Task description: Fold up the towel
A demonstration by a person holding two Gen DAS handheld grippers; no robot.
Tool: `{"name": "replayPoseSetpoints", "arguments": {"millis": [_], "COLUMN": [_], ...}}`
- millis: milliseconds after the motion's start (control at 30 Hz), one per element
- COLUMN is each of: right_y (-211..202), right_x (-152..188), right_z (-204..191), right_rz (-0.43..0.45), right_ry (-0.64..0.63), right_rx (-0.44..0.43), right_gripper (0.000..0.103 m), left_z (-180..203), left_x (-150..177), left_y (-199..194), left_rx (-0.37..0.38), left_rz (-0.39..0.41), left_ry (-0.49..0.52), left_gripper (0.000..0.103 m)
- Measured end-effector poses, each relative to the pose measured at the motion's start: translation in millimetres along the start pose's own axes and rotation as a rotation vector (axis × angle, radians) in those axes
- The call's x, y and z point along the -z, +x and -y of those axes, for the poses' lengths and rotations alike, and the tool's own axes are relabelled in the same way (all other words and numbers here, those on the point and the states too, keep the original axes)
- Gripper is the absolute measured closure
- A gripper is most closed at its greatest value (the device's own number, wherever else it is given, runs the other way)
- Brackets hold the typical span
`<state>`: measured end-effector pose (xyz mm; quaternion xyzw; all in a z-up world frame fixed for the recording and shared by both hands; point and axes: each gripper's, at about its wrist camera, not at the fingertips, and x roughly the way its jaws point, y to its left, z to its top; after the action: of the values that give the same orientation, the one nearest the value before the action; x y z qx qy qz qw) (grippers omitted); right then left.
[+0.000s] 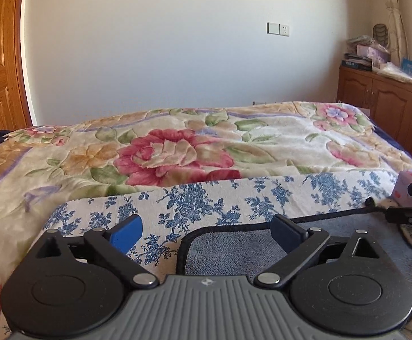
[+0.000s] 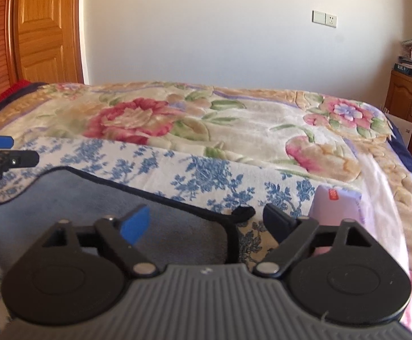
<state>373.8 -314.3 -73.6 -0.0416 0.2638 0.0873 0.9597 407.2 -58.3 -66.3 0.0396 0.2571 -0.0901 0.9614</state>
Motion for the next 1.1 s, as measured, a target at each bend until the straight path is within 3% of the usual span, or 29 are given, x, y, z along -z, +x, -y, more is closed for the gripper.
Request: {"name": "replayPoseSetpoints", "arguments": {"millis": [67, 167, 633, 1100], "right_y": [-8.0, -21.0, -90.0, -148.7], "right_x": [-4.6, -10.2, -38.5, -50.0], "right_z": [-2.0, -3.6, -10.9, -16.3], "right_rz": [0.006, 0.019, 0.081, 0.141], "right_ry": [-0.001, 0.008, 0.023, 0.008], "right_rx": [0.003, -0.003, -0.019, -0.007], "right_gripper": [0.012, 0.000, 0.000, 0.000], "left_z": [1.3, 2.9, 16.6, 19.4], "left_x": [-4.9, -13.0, -49.6, -64.5], "left_y": [-8.8, -22.9, -99.2, -165.1], "left_rx": [-0.003, -0.004, -0.025, -0.033], "left_rz": [0.008, 0.017, 0.074, 0.123], "left_ry": [0.002, 0.008, 0.053, 0.055], "left_gripper": [0.002, 0.002, 0.001, 0.001]}}
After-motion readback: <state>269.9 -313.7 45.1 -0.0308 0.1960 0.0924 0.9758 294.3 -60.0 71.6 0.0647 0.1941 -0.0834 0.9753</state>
